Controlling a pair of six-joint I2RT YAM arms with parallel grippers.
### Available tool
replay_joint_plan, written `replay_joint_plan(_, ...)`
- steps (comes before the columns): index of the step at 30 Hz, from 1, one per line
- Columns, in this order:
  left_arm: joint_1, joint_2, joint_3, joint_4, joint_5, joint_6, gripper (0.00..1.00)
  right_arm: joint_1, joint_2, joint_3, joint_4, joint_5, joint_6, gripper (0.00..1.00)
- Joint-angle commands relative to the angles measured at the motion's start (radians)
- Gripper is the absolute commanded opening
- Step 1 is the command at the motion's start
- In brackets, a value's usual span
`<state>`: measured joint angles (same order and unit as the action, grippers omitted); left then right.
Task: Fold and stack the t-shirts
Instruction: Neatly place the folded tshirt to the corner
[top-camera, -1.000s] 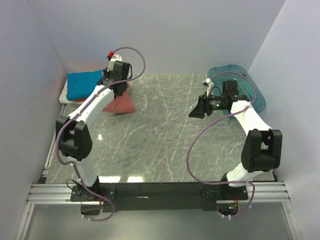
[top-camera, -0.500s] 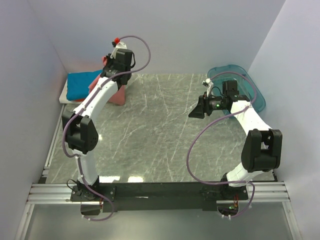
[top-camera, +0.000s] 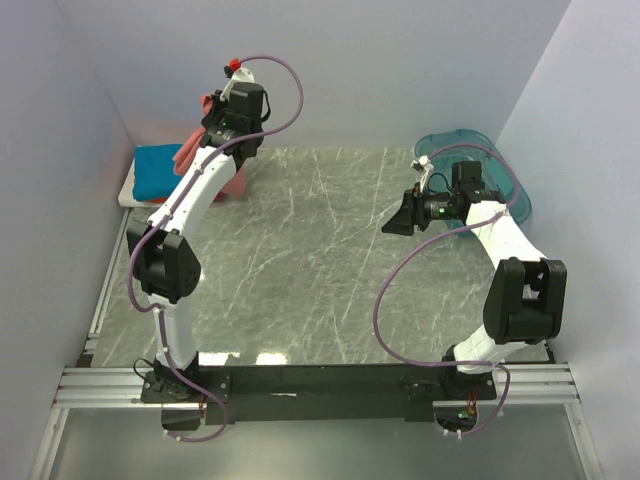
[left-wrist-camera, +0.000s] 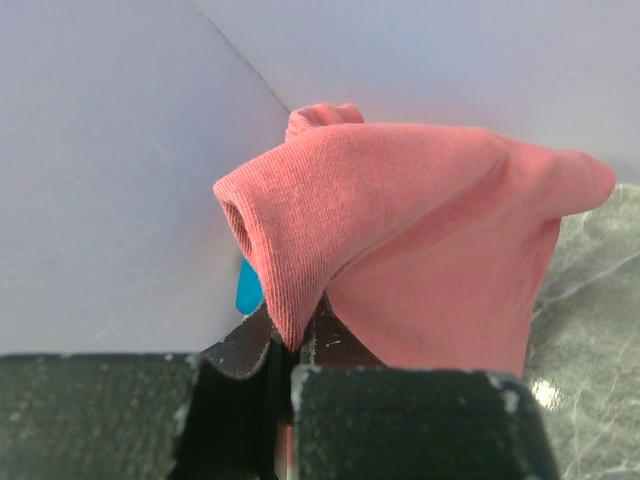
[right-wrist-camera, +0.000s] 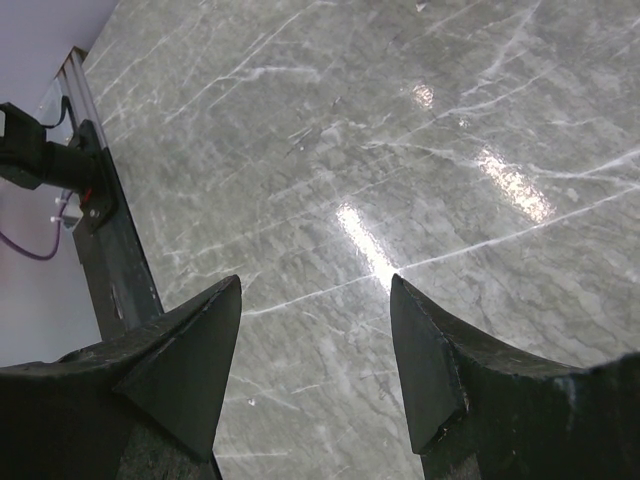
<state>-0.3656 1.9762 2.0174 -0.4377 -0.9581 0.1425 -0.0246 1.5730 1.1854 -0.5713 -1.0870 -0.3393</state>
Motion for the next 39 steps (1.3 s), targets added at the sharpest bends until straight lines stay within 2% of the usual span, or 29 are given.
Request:
replay_joint_plan(1, -0.004, -0.02, 0.087, 0.057, -0.039, 0.046, 0.0, -0.005, -0.01, 0.02, -0.002, -0.028, -0.017, 0.68)
replay_joint_plan(16, 0.031, -0.011, 0.075, 0.088, -0.051, 0.072, 0.0, -0.014, -0.01, 0.02, -0.006, -0.039, -0.017, 0.68)
replay_joint_plan(39, 0.042, -0.08, 0.044, 0.096, -0.036, 0.074, 0.0, -0.02, -0.008, 0.022, -0.01, -0.047, -0.017, 0.68)
